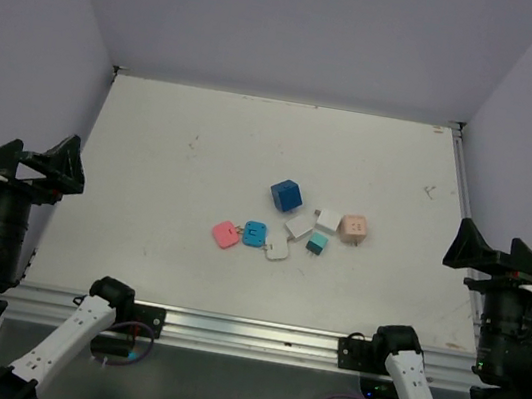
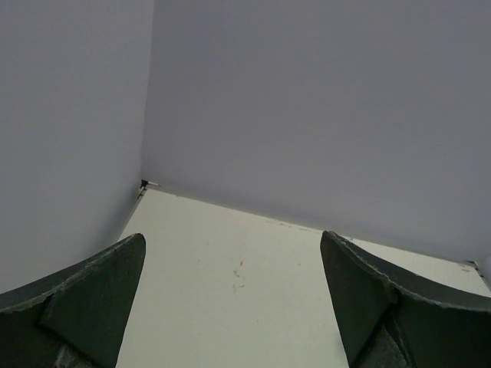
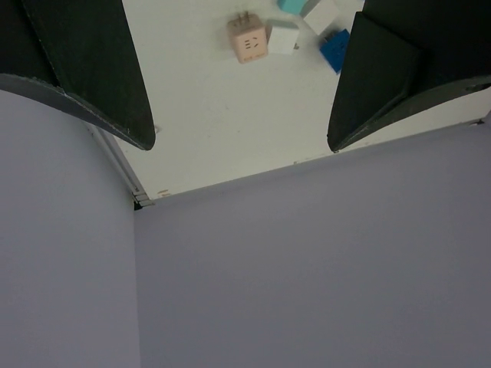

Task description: Pull the plug off the socket

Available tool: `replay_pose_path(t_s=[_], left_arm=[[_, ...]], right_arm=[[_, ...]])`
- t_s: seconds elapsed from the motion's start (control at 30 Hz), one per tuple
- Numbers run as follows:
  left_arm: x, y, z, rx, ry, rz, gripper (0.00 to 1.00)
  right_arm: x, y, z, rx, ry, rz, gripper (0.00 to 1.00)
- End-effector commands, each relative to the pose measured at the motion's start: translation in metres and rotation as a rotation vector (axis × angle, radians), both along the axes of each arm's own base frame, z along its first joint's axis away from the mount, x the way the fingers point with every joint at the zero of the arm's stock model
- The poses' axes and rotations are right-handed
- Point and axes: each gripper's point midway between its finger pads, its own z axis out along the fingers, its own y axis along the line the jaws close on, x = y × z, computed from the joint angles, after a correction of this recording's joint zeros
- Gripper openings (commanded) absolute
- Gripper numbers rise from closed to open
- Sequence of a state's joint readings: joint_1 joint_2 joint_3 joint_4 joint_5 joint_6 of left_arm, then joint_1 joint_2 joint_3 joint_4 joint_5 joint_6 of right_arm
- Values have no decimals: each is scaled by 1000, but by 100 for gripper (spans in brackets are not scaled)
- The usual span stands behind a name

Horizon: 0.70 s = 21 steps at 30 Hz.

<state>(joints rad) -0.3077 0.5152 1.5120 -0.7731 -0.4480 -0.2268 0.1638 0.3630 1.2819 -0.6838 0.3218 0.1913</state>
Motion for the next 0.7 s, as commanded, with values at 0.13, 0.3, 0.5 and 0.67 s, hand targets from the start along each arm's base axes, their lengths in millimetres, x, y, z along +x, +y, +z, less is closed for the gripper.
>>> replay_pose_path(t_s=[0.13, 0.3, 0.5, 0.67], left_arm=[[16, -20, -10, -14, 15, -80, 100], [21, -24, -15, -16, 26, -95, 99], [26, -27, -19, -15, 36, -101, 99], [32, -33, -23, -14, 42, -123, 99]], right_arm=[[1, 0, 7, -16, -45, 3, 99], [3, 3, 2, -26, -42, 20, 99], [5, 6, 3, -40, -47, 35, 99], [6, 6, 2, -46, -43, 35, 99]])
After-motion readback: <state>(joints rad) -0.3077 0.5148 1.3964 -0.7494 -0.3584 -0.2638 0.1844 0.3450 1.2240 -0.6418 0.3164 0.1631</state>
